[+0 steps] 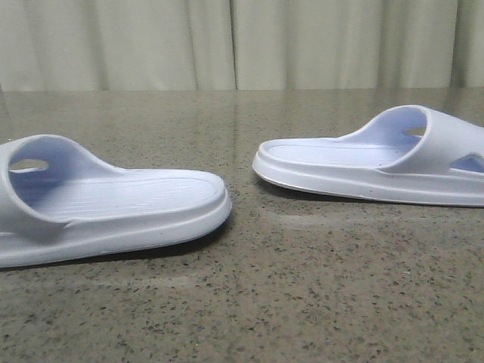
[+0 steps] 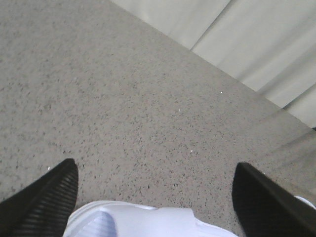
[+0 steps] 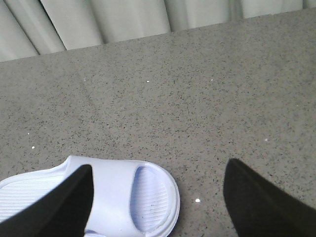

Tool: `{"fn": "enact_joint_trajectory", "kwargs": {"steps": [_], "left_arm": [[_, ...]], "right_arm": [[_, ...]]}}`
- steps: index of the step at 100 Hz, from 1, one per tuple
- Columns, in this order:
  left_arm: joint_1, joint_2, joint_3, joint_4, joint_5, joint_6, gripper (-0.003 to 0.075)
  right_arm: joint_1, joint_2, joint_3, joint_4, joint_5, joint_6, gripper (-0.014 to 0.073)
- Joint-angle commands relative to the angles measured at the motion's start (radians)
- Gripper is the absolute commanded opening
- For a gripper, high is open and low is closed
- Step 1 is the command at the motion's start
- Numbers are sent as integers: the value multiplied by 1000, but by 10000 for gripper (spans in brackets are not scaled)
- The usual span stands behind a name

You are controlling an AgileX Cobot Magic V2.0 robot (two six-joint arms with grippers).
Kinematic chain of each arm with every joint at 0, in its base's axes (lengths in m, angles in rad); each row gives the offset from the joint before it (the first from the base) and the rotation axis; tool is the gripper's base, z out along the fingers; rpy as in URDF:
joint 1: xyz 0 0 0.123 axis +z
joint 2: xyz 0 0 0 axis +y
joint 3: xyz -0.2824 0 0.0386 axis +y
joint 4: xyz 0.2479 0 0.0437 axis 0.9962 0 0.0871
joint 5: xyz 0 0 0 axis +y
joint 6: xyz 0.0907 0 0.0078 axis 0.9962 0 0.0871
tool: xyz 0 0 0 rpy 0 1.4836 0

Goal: Insert blue slippers together front up
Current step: 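Grasp the slipper rims, left gripper on its slipper, right on the other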

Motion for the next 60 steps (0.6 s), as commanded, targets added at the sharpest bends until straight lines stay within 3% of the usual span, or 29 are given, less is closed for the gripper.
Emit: {"fn": "enact_joint_trajectory", "kwargs": {"steps": [1, 33, 60], "left_arm": [[4, 6, 12, -21, -78, -68, 570], [4, 6, 150, -24, -157, -136, 570], [4, 6, 212, -129, -155, -136, 570]], "right_arm": [[-4, 22, -35, 0, -88, 0, 477], [-4, 34, -35, 0, -105, 0, 477], [-4, 34, -35, 0, -130, 0, 477]]}}
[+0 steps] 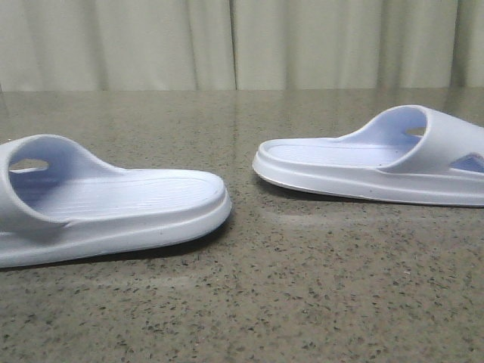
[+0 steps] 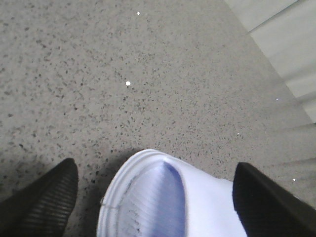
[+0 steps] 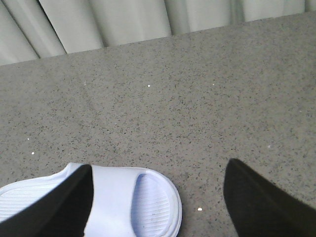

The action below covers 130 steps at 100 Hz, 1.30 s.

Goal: Insert blue slippers together front up
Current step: 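Grasp the slipper rims, left gripper on its slipper, right on the other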

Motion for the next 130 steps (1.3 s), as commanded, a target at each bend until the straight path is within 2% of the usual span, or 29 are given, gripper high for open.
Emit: {"fn": "enact_joint_trajectory", "kwargs": {"steps": [1, 95, 130], "left_arm": [[4, 6, -3, -53, -55, -10, 570], [4, 6, 35, -311, 27, -10, 567], [4, 6, 44, -346, 45, -10, 419]], "right_arm": [[-4, 10, -35, -2, -90, 0, 477], [-4, 10, -35, -2, -95, 0, 477], [-4, 10, -35, -2, -95, 0, 477]]}}
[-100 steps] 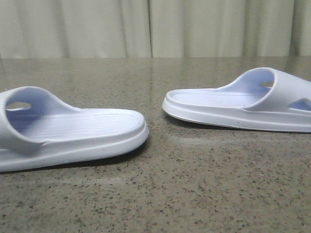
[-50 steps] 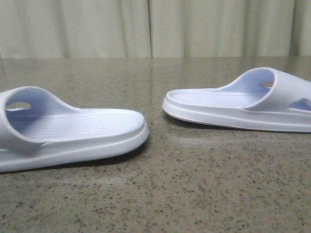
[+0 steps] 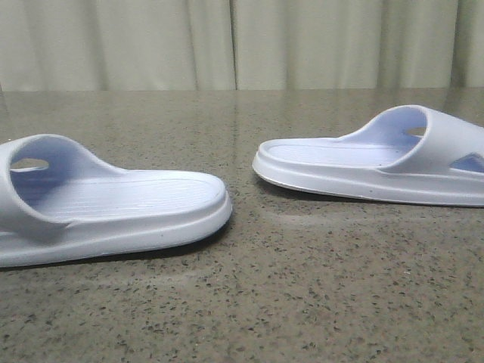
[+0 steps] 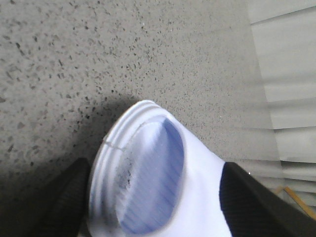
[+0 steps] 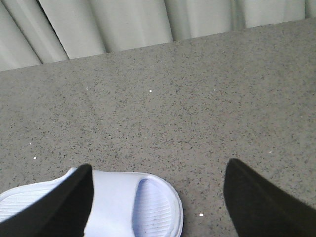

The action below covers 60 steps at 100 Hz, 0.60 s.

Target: Insert blue slippers together front up

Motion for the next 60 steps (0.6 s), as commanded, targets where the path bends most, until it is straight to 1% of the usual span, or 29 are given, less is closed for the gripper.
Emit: {"fn": "enact_joint_trajectory", "kwargs": {"steps": [1, 10, 26, 38, 51, 60], "left_arm": [[4, 6, -26, -35, -13, -7, 412], [4, 6, -26, -38, -11, -7, 370], [4, 6, -26, -40, -11, -7, 261], [4, 6, -26, -41, -11, -7, 156], [4, 6, -26, -56, -11, -7, 15], [4, 6, -26, -73, -11, -7, 16]], "right_arm": [[-4, 10, -35, -2, -82, 0, 477], [-4, 10, -35, -2, -82, 0, 477], [-4, 10, -35, -2, -82, 0, 477], [-4, 10, -35, -2, -82, 0, 477], [-4, 10, -35, -2, -82, 0, 477], [-4, 10, -35, -2, -82, 0, 477]]}}
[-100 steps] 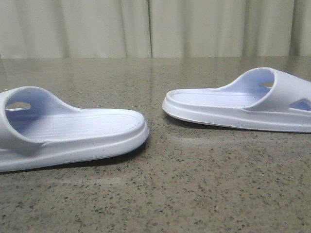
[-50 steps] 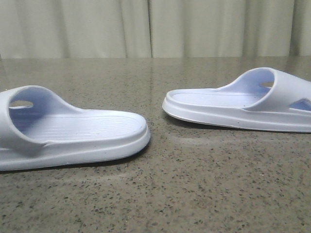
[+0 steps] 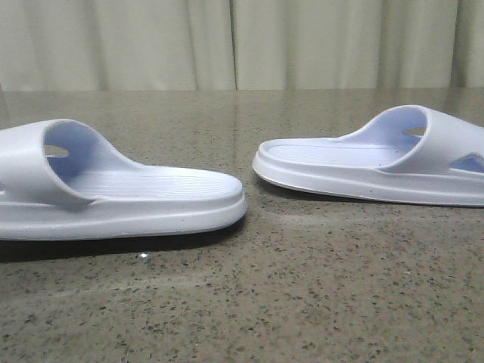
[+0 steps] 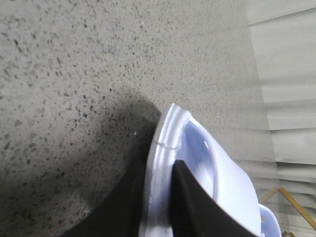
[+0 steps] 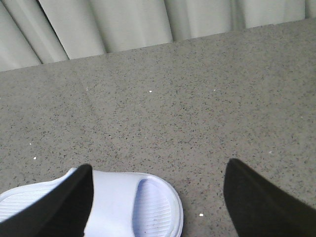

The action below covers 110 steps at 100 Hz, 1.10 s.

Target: Insert blue slippers together front up

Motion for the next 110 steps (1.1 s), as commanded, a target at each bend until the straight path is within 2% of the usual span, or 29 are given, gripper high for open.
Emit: {"fn": "enact_joint_trajectory", "kwargs": {"steps": [1, 39, 66, 97, 110], "left_arm": [[4, 6, -26, -53, -11, -7, 16], [4, 4, -26, -158, 47, -7, 16], [4, -26, -26, -236, 13, 3, 16], [4, -95, -36, -273, -11, 3, 16], [4, -99, -36, -275, -11, 3, 16]], "right_arm": [[-4, 10, -35, -2, -80, 0, 477], [-4, 10, -35, -2, -80, 0, 477], [-4, 21, -35, -7, -80, 0, 477], [-4, 140, -35, -7, -86, 0, 477], [-5, 214, -35, -7, -104, 49, 477]]}}
